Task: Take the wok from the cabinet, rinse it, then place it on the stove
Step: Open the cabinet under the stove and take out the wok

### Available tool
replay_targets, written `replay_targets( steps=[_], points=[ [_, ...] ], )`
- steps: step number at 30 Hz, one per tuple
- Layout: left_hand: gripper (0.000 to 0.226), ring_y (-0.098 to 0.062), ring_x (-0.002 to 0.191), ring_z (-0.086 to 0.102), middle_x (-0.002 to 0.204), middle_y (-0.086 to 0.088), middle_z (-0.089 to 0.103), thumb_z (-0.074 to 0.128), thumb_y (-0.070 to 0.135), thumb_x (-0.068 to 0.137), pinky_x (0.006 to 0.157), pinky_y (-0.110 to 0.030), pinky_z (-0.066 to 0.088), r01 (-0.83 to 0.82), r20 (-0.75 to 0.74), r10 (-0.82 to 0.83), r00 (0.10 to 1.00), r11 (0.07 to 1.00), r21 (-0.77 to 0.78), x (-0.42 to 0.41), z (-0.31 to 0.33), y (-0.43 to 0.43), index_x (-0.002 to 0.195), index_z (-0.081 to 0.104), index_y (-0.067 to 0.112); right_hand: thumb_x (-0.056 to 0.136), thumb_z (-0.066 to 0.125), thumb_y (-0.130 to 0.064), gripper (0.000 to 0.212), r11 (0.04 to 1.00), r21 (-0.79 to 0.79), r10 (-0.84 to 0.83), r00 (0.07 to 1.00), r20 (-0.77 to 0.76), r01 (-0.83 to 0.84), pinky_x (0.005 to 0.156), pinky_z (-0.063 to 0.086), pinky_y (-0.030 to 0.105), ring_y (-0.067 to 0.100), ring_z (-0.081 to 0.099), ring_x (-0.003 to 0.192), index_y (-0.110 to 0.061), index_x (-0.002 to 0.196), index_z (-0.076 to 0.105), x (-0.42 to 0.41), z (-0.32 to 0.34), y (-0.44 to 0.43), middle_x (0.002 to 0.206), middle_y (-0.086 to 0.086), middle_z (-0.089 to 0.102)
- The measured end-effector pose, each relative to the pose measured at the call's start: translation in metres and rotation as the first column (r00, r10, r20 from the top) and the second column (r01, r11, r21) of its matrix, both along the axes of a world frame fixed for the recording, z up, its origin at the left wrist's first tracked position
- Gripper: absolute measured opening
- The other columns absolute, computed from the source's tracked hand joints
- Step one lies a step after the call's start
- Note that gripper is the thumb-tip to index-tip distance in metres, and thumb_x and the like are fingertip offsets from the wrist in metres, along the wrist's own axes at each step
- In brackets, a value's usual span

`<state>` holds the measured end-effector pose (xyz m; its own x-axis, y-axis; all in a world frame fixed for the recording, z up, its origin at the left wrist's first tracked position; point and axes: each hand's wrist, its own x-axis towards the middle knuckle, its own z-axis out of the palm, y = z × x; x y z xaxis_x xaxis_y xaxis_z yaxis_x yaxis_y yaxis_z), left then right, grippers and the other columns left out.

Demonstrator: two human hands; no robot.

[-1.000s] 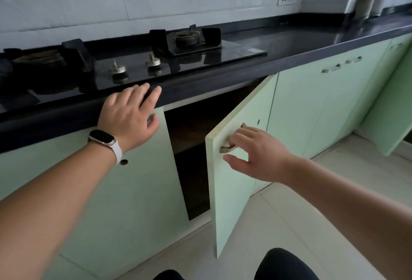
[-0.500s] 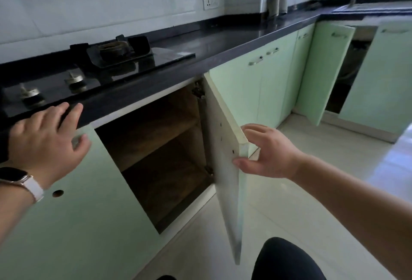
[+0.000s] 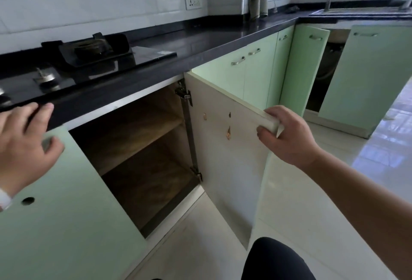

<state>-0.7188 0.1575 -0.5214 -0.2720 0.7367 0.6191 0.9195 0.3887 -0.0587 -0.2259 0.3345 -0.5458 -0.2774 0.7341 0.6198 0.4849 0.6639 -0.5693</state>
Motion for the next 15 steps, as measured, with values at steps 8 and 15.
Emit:
replay_targets(
  steps=[8,15],
  points=[
    [0.064,-0.046,0.115,0.052,0.148,-0.010,0.048,0.041,0.040,0.085,0.097,-0.048,0.040,-0.005,-0.245,0.020,0.969,0.998,0.062,0.010,0.008,-0.013,0.144,0.048,0.014,0.080,0.064,-0.012,0.020,0.831,0.555,0.015,0.999,0.049,-0.040,0.083,0.047,0.035,0.032,0.061,0.089,0.003,0.092,0.067,-0.044,0.038,-0.036,0.096,0.017,0.067],
    [0.062,-0.041,0.109,0.057,0.134,-0.017,0.057,0.050,0.035,0.083,0.081,-0.050,0.041,-0.064,-0.380,0.084,0.921,0.996,0.066,0.028,0.017,-0.019,0.141,0.048,0.011,0.092,0.056,-0.030,0.023,0.928,0.122,0.289,0.886,0.361,-0.353,0.073,0.051,0.026,0.017,0.057,0.093,-0.017,0.109,0.064,-0.144,-0.005,-0.047,0.102,-0.002,0.062]
  ],
)
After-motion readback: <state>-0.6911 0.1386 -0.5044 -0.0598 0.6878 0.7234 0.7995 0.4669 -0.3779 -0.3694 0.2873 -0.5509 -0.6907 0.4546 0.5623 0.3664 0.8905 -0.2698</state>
